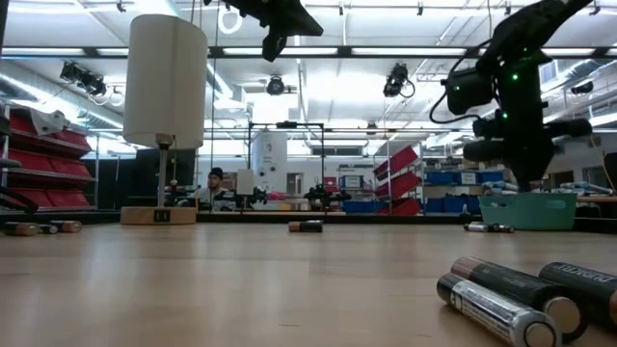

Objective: Sort batteries
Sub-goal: Put the black battery into the blue bin

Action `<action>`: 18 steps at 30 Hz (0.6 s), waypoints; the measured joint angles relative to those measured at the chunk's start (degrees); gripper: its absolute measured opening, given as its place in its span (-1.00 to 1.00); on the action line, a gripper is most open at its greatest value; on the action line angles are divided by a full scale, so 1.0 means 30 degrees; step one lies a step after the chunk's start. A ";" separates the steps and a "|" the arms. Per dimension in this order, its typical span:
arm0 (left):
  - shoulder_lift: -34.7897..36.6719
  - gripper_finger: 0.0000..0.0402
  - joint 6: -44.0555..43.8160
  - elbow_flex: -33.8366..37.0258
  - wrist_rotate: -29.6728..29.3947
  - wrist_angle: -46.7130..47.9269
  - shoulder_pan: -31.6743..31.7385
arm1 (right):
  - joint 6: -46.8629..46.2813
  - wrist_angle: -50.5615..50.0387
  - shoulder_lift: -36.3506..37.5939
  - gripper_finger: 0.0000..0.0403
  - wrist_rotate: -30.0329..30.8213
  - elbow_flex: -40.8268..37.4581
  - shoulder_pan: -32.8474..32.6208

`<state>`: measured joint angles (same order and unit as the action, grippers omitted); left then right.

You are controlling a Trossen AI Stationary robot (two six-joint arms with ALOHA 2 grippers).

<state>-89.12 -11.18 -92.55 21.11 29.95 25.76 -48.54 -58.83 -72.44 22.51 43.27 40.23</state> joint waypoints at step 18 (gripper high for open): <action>-0.0007 -0.93 0.0370 0.0029 -0.0003 0.0587 0.0000 | 0.1492 0.2218 0.0576 -0.42 -0.2142 0.0302 -0.1140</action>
<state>-89.14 -10.07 -92.47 21.10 31.71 25.76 -44.06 -52.17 -70.72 16.08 44.18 36.81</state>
